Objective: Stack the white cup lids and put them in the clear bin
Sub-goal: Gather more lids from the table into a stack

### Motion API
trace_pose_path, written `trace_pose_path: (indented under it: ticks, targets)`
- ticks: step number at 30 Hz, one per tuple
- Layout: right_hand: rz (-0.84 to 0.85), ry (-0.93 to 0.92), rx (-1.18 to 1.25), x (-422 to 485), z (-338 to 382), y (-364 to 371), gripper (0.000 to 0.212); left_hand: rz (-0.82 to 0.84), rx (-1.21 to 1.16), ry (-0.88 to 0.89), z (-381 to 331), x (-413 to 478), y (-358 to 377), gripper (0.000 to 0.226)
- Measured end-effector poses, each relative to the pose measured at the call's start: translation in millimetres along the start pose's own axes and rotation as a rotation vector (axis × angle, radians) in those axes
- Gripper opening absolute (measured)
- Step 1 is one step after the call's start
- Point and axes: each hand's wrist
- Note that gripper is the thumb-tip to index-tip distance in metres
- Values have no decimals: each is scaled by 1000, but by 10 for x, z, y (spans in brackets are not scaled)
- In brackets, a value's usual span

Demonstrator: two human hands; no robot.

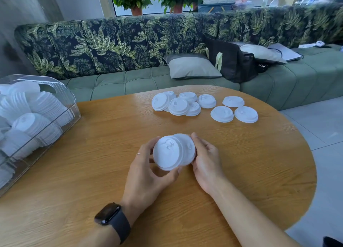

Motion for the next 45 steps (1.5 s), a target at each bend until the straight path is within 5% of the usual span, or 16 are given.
trace_pose_path:
  ticks: [3, 13, 22, 27, 45]
  targets:
    - [29, 8, -102, 15, 5, -1, 30, -90, 243, 152, 41, 4, 8, 86]
    - [117, 54, -93, 36, -5, 4, 30, -47, 435, 236, 53, 4, 71, 92]
    - [260, 63, -105, -16, 0, -13, 49, 42, 373, 162, 71, -12, 81, 94]
    - [403, -8, -243, -54, -7, -33, 35, 36, 371, 128, 71, 9, 88, 92]
    - [407, -17, -365, -37, -26, -53, 22, 115, 389, 70, 110, 31, 89, 100]
Point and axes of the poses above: each hand's wrist, its own x-axis towards the middle knuckle, its own y-axis out of the palm, z = x × y, and after that the axes turned 5 degrees about z, right-handed
